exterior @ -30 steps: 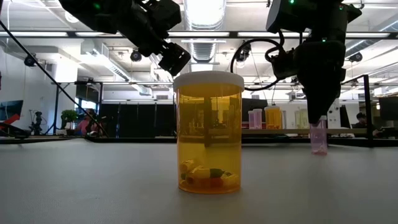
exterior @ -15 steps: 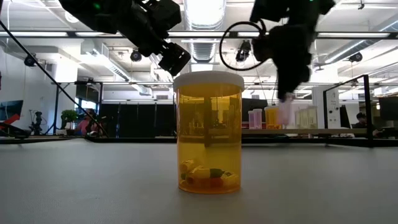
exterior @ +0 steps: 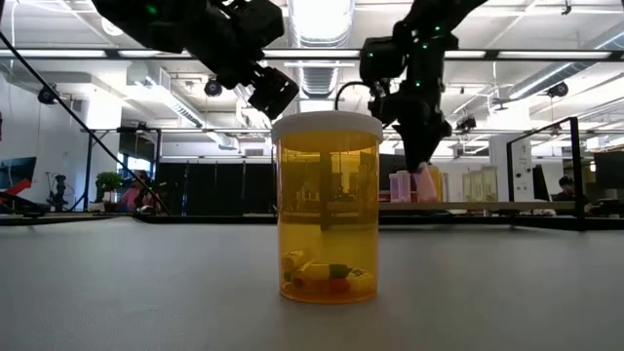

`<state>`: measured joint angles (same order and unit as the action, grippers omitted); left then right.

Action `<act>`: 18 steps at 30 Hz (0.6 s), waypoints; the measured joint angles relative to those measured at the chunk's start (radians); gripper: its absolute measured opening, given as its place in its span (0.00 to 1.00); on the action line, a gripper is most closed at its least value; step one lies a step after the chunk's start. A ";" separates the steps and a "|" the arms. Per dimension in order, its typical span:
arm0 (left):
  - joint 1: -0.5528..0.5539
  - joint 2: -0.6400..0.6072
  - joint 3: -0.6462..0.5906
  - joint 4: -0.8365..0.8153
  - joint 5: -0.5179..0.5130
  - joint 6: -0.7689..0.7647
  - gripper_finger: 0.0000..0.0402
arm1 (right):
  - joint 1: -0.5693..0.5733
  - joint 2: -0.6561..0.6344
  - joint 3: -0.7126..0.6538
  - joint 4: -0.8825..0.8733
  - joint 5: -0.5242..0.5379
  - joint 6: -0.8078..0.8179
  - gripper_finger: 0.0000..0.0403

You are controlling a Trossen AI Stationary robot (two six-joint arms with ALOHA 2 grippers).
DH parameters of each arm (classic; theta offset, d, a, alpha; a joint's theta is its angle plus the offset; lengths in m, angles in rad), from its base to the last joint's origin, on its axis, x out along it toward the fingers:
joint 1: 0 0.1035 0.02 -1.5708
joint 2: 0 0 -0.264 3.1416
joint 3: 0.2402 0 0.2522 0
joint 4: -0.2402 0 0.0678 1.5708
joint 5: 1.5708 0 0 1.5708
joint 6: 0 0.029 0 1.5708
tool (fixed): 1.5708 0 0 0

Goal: Pick and place medicine bottles onto shelf by color
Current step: Put the pink pill bottle on the shelf aligned with the other pink pill bottles

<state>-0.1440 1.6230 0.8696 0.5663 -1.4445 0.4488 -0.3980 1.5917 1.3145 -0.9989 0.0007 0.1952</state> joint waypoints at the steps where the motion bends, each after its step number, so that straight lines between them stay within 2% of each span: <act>1: 0.000 0.000 -0.002 0.000 0.000 0.000 0.60 | -0.006 0.011 0.017 -0.014 0.014 -0.010 0.30; 9: 0.000 0.000 -0.015 -0.001 0.000 0.000 0.60 | -0.010 -0.005 0.071 -0.039 0.026 -0.050 0.30; 18: 0.000 0.000 -0.017 -0.002 0.000 0.000 0.60 | -0.030 -0.001 0.008 0.063 0.027 -0.056 0.30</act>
<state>-0.1440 1.6230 0.8523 0.5647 -1.4445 0.4488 -0.4282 1.5910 1.3223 -0.9357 0.0273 0.1390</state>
